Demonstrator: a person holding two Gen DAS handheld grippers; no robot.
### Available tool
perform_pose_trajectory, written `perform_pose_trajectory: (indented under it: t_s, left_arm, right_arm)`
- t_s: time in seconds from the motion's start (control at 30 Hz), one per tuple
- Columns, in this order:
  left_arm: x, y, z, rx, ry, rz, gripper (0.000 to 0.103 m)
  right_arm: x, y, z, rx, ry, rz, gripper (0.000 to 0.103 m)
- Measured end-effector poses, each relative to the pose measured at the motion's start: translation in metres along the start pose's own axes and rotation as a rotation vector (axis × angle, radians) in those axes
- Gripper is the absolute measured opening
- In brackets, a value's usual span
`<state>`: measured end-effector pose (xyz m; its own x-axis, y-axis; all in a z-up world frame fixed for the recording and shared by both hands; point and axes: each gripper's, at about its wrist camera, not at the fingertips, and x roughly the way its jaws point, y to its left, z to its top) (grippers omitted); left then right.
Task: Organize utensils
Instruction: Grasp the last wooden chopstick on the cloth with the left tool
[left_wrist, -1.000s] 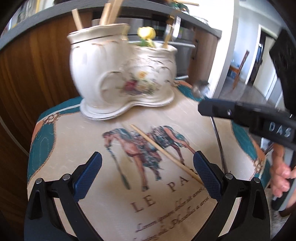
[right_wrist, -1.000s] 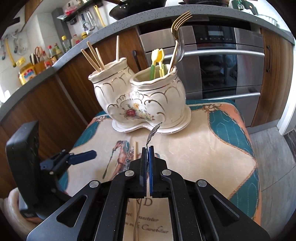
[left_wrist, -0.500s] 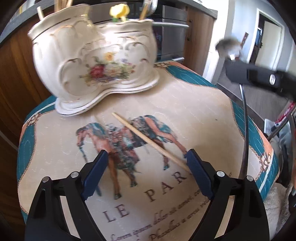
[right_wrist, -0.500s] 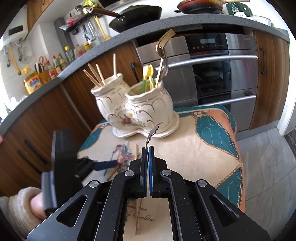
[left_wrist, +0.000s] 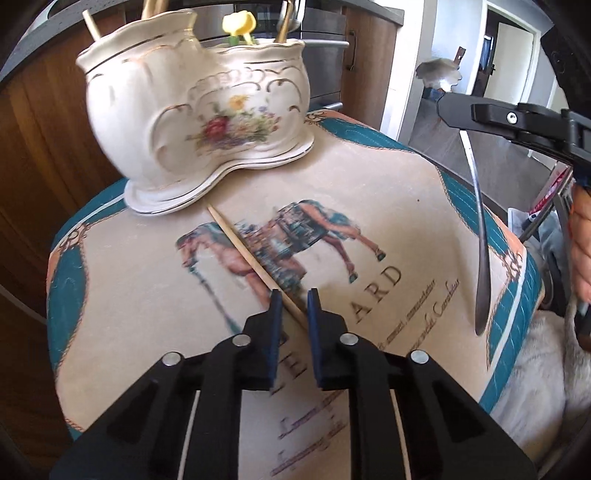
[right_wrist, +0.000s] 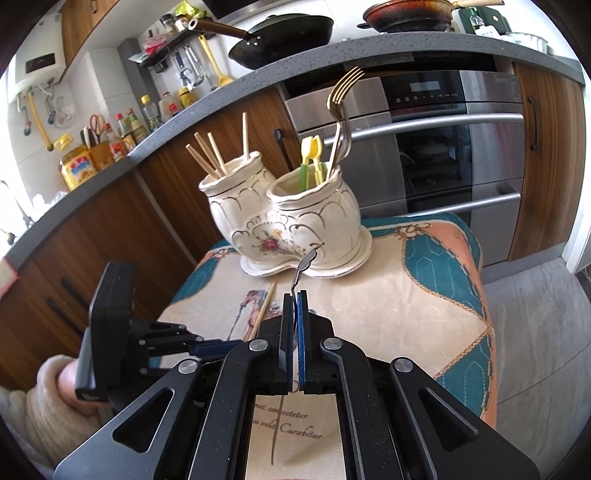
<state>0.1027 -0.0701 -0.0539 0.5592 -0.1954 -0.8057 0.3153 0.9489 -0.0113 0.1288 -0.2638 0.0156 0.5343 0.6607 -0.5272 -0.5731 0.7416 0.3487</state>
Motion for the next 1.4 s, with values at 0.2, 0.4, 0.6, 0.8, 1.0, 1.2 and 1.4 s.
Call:
perform_pose_trajectory:
  t_s: [0.2,0.4,0.6,0.8,1.0,1.2,1.4]
  left_arm:
    - [-0.017,0.011,-0.009,0.034,0.024,0.039,0.009]
    - [-0.031,0.039,-0.024,-0.063,-0.001,0.021,0.011]
    - [-0.031,0.016,-0.023,-0.108,-0.046,0.0,0.045]
    - [-0.021,0.009,-0.023,-0.032,-0.005,0.04,0.018]
    - [-0.024,0.026,-0.028,-0.017,0.046,0.041,0.005]
    - [-0.036,0.03,-0.033,-0.02,0.047,0.081,0.009]
    - [-0.02,0.022,-0.023,-0.002,0.041,0.125,0.023]
  right_arm:
    - [0.007,0.01,0.0,-0.015,0.012,0.016,0.003]
    - [0.012,0.015,0.0,-0.021,0.022,0.017,0.003]
    - [0.021,0.023,-0.001,-0.034,0.039,0.017,0.003]
    - [0.021,0.025,-0.001,-0.036,0.04,0.019,0.003]
    - [0.02,0.025,0.001,-0.035,0.036,0.038,0.003]
    - [0.025,0.029,0.002,-0.046,0.044,0.046,0.003]
    - [0.028,0.033,0.0,-0.061,0.052,0.046,0.003]
